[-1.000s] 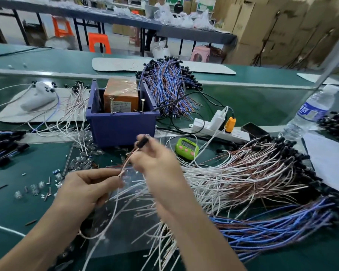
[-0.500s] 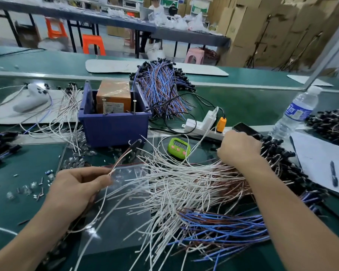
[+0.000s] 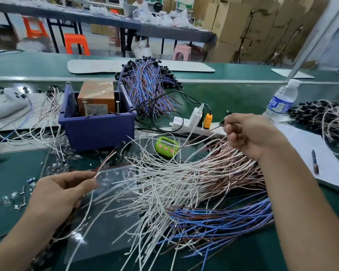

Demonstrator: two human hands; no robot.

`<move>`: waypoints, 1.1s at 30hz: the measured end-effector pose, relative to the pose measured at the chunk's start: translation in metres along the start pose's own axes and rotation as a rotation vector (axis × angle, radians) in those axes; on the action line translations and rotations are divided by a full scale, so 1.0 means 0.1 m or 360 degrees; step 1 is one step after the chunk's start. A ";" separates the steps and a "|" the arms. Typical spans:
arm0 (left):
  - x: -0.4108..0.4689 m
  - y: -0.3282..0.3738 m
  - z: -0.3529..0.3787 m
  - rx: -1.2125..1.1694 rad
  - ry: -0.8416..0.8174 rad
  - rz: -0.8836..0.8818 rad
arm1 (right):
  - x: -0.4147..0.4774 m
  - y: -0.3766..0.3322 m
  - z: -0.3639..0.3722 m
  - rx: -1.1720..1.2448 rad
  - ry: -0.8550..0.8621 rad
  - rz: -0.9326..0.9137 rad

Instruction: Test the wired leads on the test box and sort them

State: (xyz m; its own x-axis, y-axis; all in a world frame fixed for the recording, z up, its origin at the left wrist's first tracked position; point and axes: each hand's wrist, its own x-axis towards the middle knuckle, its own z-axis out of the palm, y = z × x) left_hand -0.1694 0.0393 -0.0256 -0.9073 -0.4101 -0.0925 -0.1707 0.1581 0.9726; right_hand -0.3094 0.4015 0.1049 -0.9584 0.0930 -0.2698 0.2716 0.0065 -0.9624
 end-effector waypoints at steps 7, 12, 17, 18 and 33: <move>0.01 -0.04 -0.03 0.0026 -0.0032 -0.0022 | 0.03 0.23 -0.25 -0.0751 0.0596 -0.0270; 0.05 -0.10 -0.03 0.0008 -0.0038 -0.0004 | -0.15 0.24 -0.31 -0.0811 0.0780 -0.0441; 0.05 -0.11 -0.03 0.0015 -0.0055 -0.0004 | -0.34 0.24 -0.24 0.0656 0.0136 -0.0139; 0.05 -0.11 -0.03 0.0011 -0.0055 -0.0002 | -0.34 0.27 -0.22 0.0763 0.0053 -0.0077; 0.08 -0.16 -0.07 0.0026 -0.0093 0.0033 | -0.41 0.77 -0.15 -0.1650 0.1357 -0.0671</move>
State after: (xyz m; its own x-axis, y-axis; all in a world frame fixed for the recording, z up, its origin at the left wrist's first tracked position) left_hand -0.1712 0.0272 -0.0405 -0.9315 -0.3536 -0.0855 -0.1578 0.1810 0.9708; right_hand -0.2482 0.4128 0.0426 -0.7372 0.4647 0.4906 0.2800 0.8708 -0.4041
